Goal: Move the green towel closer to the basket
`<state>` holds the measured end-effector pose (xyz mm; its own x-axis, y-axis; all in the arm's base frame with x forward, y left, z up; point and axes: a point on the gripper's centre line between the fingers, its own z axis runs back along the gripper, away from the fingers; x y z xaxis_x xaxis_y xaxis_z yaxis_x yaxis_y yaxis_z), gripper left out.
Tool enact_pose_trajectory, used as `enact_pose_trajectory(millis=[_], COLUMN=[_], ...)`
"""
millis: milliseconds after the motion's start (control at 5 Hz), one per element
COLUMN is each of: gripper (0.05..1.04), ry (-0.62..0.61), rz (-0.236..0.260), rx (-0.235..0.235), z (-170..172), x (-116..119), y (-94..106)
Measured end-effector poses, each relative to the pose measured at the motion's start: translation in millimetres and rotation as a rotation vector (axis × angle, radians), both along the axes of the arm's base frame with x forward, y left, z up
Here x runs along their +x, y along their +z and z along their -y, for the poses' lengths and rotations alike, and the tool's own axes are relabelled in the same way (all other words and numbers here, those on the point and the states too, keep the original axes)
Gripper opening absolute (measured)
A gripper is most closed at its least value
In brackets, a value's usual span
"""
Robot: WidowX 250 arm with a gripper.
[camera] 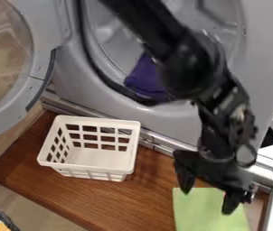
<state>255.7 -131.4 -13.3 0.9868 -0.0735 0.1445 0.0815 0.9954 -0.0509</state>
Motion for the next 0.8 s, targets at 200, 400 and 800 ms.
enact_pose_trajectory(millis=[200, 400, 800], gripper=[1.000, 1.000, 1.000], ry=[0.006, -0.026, -0.055], rz=[-0.009, 0.000, -0.019], rx=[0.029, 0.012, 0.065], z=[1.8, 8.7, 25.1], x=[2.0, 3.7, 2.7], y=[-20.4, -35.0, -60.3])
